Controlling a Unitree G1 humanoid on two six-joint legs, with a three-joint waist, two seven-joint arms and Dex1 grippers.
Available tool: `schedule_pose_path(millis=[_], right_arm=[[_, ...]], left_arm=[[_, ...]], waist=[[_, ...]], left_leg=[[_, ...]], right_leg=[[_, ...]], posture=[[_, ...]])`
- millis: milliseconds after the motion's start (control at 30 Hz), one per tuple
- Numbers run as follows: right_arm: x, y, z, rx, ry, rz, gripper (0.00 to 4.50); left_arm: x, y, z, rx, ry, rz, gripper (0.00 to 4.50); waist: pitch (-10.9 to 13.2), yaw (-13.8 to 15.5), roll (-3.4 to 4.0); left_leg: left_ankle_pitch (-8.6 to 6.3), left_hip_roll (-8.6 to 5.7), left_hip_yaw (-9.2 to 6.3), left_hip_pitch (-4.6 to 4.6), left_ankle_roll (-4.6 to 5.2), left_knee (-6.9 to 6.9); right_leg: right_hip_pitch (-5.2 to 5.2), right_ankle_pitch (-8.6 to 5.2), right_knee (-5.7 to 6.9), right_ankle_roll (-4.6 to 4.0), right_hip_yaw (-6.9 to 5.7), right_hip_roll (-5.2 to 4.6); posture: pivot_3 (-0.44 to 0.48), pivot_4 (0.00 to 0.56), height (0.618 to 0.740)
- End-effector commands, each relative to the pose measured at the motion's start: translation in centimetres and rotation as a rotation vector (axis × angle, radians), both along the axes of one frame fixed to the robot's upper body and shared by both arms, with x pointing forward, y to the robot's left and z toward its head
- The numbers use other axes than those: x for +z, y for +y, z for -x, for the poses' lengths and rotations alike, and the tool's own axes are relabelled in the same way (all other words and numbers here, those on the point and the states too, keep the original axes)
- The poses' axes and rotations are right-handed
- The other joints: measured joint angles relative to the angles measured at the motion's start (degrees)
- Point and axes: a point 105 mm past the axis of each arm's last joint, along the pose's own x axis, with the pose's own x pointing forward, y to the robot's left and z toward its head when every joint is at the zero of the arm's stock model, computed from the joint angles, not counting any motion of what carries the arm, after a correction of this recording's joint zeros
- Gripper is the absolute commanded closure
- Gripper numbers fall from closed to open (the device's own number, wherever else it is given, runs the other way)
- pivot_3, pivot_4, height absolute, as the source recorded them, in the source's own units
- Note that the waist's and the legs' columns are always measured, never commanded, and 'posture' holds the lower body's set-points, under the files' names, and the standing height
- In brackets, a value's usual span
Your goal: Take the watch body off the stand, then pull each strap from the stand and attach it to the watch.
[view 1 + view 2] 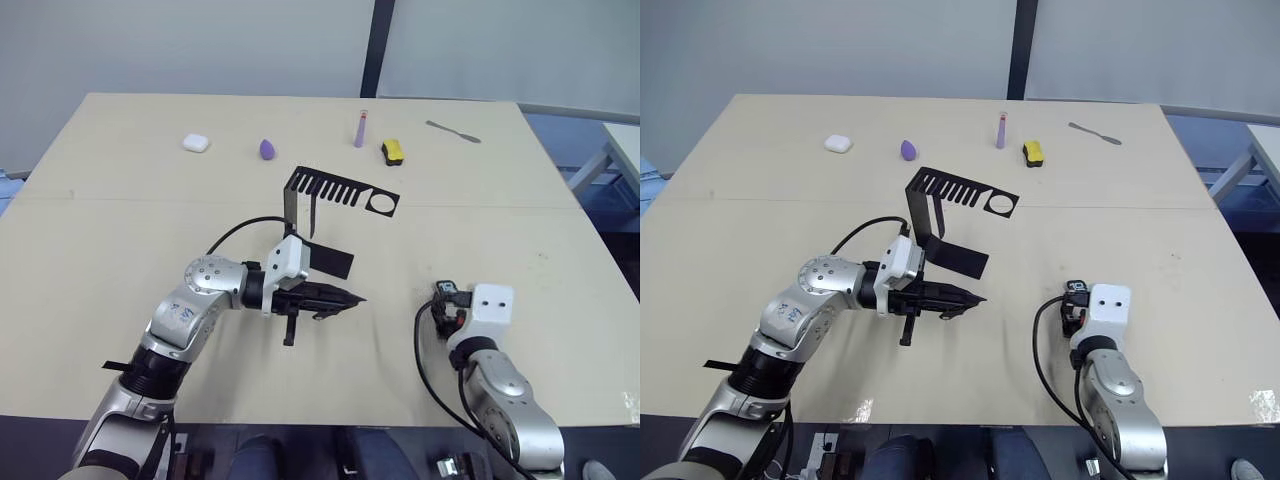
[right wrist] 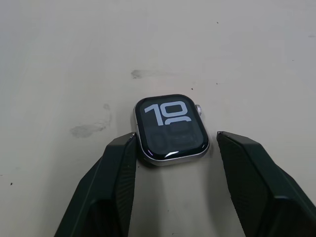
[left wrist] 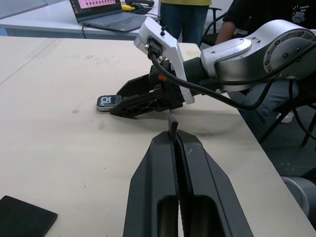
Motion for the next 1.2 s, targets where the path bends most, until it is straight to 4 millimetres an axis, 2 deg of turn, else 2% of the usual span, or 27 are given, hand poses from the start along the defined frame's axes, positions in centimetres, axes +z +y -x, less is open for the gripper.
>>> schedule_pose_path(millis=[33,500,1133,1200], right_arm=[[-0.58,-0.57,0.19,-0.025,0.024,0.011,1.86],[-0.74,-0.26,-0.51,0.059,0.023,0.018,1.86],[-0.86,-0.25,-0.52,0.026,0.026,-0.027,1.86],[-0.69,-0.18,-0.6,0.033,0.018,-0.017,2.41]], left_arm=[[0.83,-0.39,0.48,-0.017,-0.041,0.014,4.5],[0.87,-0.53,0.27,-0.017,-0.044,0.02,4.5],[0.95,-0.59,0.13,-0.007,-0.051,0.023,4.5],[0.96,-0.58,0.04,-0.005,-0.052,0.023,4.5]], waist=[[0.0,0.0,0.0],[-0.01,-0.14,-0.01],[-0.01,-0.11,-0.01],[-0.01,-0.11,-0.01]], left_leg=[[0.0,0.0,0.0,0.0,0.0,0.0],[0.0,0.0,0.01,0.03,0.0,0.02],[0.0,0.0,0.01,0.03,0.0,0.02],[0.0,0.0,0.01,0.03,0.0,0.02]], right_leg=[[0.0,0.0,0.01,0.0,0.0,0.0],[0.01,0.0,0.04,0.0,0.01,0.01],[0.01,0.0,0.05,0.0,0.01,0.01],[0.01,0.0,0.05,0.0,0.01,0.01]], posture=[[0.0,0.15,0.74],[0.0,0.15,0.74],[0.0,0.15,0.74],[0.0,0.15,0.74]])
